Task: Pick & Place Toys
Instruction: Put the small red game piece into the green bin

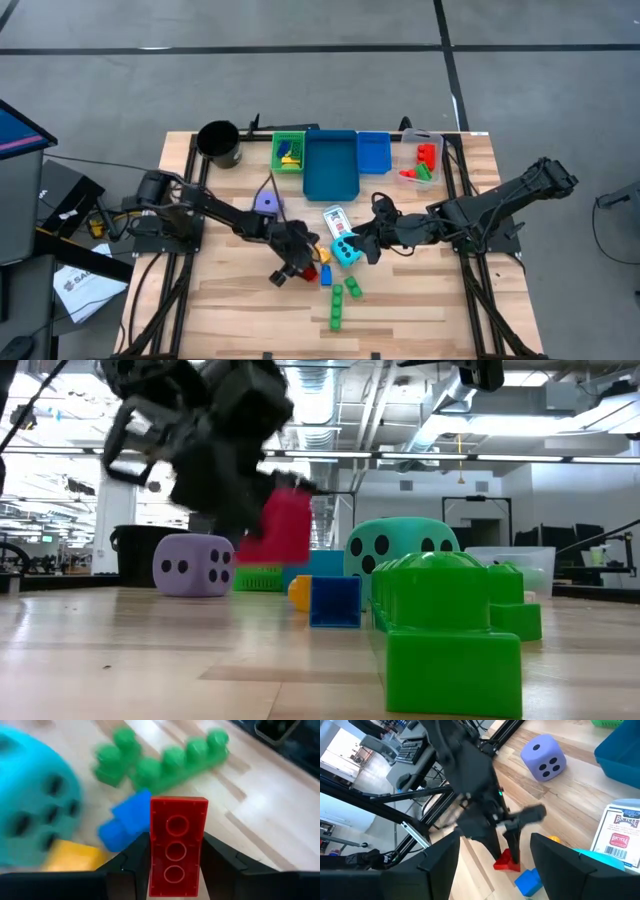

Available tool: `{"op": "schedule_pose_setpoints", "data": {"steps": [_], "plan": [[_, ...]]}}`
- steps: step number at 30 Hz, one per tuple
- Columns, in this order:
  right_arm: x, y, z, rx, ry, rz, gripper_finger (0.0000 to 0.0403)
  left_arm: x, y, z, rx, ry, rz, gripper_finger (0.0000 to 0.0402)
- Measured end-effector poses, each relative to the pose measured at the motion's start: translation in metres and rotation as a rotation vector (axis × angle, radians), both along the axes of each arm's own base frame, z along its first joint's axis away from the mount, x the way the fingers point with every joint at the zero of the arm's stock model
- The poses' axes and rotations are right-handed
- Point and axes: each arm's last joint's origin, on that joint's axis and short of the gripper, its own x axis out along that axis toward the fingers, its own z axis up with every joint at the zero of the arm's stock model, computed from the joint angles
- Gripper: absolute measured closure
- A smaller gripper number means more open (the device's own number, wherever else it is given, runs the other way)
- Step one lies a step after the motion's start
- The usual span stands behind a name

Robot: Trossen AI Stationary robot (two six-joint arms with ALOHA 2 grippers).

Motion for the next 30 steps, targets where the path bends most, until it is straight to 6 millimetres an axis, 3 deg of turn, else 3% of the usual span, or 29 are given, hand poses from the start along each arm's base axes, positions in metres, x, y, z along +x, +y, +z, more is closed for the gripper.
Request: {"op": "schedule_pose_setpoints", "data": {"steps": [7,13,21,30], "plan": [[0.000,-0.001,-0.001,-0.013,0.009,-0.014,0.0163,-0.012,0.024,0.063,0.026,-0.180,0.123,0.0272],[-0.001,-0.001,-0.002,-0.026,0.021,-0.013,0.0163,-0.038,0.051,0.101,0.092,-0.215,0.280,0.0272],[-0.001,-0.002,-0.001,-0.060,0.009,-0.047,0.0163,-0.069,0.093,0.124,0.239,-0.187,0.595,0.0271],[-0.001,-0.003,-0.001,-0.067,0.009,-0.052,0.0163,-0.087,0.149,0.132,0.311,-0.189,0.926,0.0271]]}}
